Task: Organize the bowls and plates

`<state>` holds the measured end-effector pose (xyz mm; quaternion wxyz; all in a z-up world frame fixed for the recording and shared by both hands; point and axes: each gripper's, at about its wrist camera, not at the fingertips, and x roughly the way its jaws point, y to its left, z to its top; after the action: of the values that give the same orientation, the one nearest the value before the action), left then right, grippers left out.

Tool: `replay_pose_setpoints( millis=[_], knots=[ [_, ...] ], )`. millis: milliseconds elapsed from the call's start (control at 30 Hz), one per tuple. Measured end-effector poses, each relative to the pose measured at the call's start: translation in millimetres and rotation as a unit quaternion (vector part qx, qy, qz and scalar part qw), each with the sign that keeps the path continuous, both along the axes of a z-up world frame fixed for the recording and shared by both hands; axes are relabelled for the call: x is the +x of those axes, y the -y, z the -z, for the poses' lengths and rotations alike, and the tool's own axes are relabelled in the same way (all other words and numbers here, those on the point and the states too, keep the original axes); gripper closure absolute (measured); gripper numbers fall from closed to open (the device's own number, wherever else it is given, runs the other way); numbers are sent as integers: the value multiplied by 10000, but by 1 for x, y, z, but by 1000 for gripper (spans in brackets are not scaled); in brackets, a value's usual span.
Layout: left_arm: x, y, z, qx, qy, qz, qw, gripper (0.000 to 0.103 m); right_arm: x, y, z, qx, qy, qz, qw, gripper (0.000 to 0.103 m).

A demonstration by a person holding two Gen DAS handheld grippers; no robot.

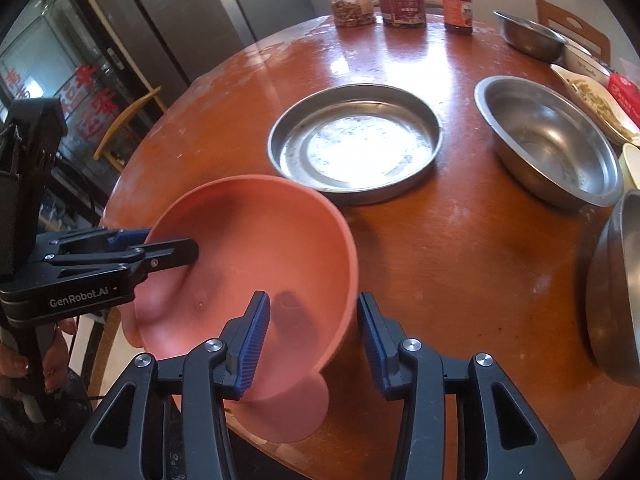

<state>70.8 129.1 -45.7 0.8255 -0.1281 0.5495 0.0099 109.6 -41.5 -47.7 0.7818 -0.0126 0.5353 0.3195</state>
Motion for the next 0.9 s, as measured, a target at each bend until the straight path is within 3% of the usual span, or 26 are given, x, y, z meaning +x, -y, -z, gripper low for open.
replay_pose_setpoints(
  millis=[167,300,533,900],
  knots=[
    [2,-10,-16,-47,213,-67,9997,63,13,17,-11,272,156,529,9981,51],
    [16,-17,-26,76,293,-152,9994,62,25,26,-18,201,469,911,9945,51],
    [49,-13,-34,160,333,-2,9993,62,49,25,-17,192,615,1114,9917,52],
    [113,5,-14,-19,148,330,9993,62,83,14,3,77,534,1188,9915,70]
  ],
)
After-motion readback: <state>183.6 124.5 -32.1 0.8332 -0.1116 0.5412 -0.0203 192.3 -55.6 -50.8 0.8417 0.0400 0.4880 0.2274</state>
